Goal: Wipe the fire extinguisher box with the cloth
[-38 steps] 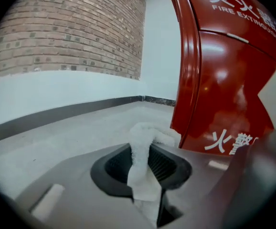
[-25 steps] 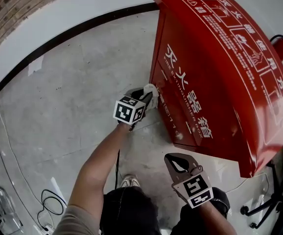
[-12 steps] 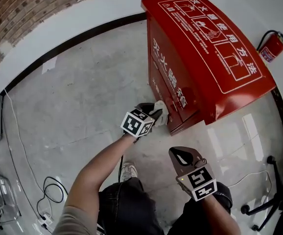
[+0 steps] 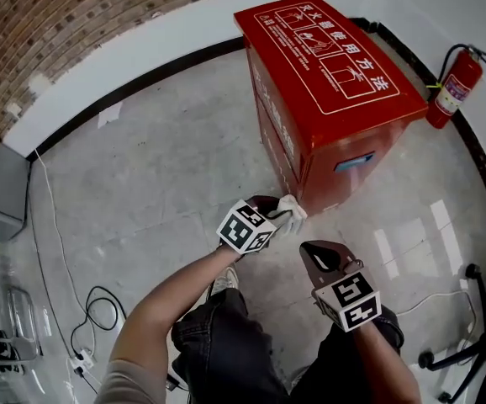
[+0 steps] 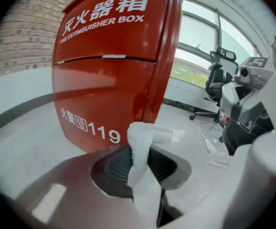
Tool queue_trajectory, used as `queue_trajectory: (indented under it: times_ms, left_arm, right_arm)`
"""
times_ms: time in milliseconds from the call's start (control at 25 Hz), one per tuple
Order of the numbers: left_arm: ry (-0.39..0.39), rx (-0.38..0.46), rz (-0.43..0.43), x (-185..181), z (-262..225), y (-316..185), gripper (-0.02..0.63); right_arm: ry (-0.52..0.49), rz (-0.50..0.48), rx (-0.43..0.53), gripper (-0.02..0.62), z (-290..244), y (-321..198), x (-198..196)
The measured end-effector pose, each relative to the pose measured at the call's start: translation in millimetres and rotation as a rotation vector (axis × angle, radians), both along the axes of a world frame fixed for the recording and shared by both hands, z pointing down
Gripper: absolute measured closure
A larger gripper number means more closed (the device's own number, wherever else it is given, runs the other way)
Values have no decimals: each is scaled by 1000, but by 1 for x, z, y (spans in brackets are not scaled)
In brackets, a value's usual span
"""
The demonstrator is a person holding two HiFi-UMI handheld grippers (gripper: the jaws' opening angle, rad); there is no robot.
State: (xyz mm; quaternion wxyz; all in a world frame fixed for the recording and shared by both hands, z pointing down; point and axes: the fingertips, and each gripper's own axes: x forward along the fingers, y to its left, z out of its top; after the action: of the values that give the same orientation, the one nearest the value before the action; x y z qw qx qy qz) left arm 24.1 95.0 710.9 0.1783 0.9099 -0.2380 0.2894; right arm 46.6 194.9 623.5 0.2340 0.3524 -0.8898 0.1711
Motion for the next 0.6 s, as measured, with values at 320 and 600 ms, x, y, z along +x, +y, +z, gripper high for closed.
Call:
queue_trajectory:
  times_ms: [320,600]
  left_arm:
    - [16,55,156,22,-69,68,517]
    - [86,106,208,59,-137,101,514]
  right_arm:
    - [-19,-86,27,313,-6,5,39]
    - [-99,-118,124,349,-23,6,45]
